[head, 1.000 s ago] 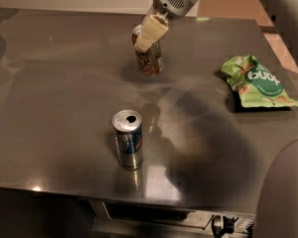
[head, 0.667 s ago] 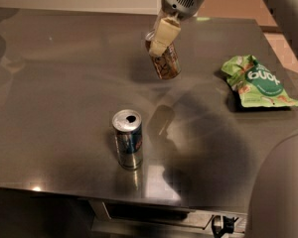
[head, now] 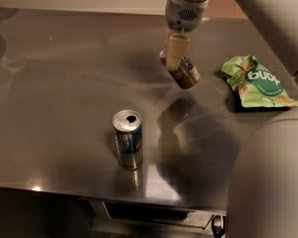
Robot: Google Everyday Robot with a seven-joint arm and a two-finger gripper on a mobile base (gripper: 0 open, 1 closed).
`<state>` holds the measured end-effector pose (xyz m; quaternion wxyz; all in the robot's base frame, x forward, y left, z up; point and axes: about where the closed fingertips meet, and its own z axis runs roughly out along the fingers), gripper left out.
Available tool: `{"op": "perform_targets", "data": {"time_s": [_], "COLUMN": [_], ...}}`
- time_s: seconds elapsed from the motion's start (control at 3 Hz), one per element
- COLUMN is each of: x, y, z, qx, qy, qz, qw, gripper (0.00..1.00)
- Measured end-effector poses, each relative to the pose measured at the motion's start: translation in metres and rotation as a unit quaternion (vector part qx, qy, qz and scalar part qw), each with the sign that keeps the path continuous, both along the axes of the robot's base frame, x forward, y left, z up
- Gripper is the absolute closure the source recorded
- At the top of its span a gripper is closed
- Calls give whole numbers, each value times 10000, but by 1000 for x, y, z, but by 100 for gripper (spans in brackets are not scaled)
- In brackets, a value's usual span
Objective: Knock orange can over
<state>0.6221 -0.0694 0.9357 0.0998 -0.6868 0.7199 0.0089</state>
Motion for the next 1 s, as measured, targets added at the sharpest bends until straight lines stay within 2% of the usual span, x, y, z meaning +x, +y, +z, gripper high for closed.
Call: {"op": "perform_targets", "data": {"time_s": [0.33,0.67,1.0], "x": [5,3,-5], "y": [-4,-3,1], "z": [-10,-24,-38], "qx": [-367,-678,-855], "qy": [-5,78,230], "qz": [241,607,983], "qw": [9990,9958,9912], "gripper": [58,35,12]}}
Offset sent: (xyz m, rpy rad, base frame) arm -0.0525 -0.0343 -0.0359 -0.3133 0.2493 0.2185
